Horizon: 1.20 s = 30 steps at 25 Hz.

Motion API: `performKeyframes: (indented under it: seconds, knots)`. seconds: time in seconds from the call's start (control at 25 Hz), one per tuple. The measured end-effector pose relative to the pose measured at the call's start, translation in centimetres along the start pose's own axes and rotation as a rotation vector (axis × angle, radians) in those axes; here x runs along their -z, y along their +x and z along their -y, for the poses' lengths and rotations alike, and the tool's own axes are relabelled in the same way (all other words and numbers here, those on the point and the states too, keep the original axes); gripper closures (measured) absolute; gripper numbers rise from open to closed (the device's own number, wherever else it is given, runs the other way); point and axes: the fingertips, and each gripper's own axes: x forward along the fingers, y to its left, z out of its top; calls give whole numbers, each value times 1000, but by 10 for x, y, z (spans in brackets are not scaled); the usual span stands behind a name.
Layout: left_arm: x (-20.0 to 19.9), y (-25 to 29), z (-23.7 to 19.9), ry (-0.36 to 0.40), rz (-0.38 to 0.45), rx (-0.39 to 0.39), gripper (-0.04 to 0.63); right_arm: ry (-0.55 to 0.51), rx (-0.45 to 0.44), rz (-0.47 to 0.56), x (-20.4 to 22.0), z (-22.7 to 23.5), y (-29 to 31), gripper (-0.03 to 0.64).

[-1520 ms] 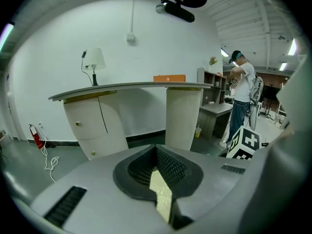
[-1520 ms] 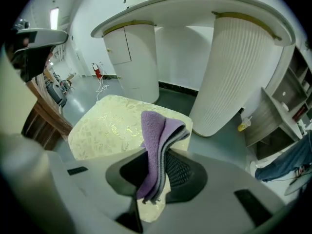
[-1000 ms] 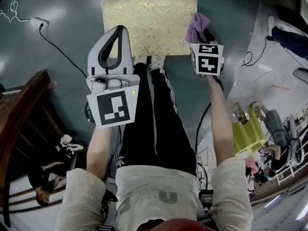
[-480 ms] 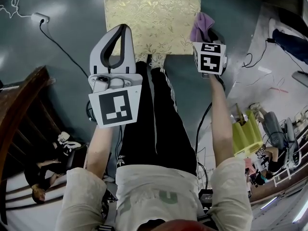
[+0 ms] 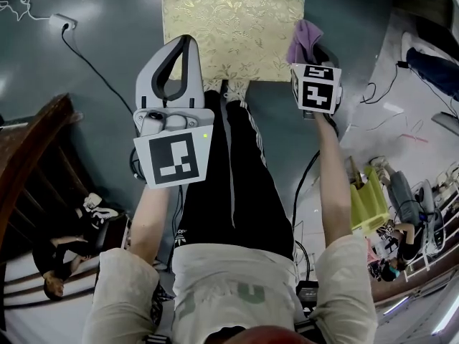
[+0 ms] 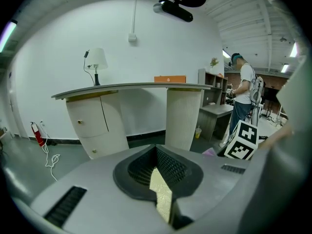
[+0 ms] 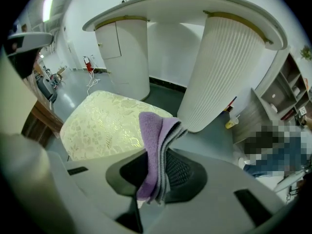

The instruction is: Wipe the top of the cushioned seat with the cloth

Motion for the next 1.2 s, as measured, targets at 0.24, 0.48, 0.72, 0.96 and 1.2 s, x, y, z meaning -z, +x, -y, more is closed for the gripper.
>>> performKeyframes:
  seconds: [0.24, 0.48, 0.72, 0.96, 1.2]
  knots:
    - [-11, -12, -10, 4, 4, -16, 589, 63, -78, 210, -76, -31, -82, 526]
    - [-19, -25, -32, -16, 18, -76, 589, 109, -190, 436, -146, -83, -166, 526]
    - [-8, -36, -51, -44, 7, -120, 589, 108, -319, 494, -170, -143, -187, 526]
    - [19, -44, -63, -73, -37, -156, 589, 128, -407, 431, -159, -189, -149, 526]
    - [49, -56, -89, -92, -69, -177, 589, 97, -504, 278, -115, -276, -72, 526]
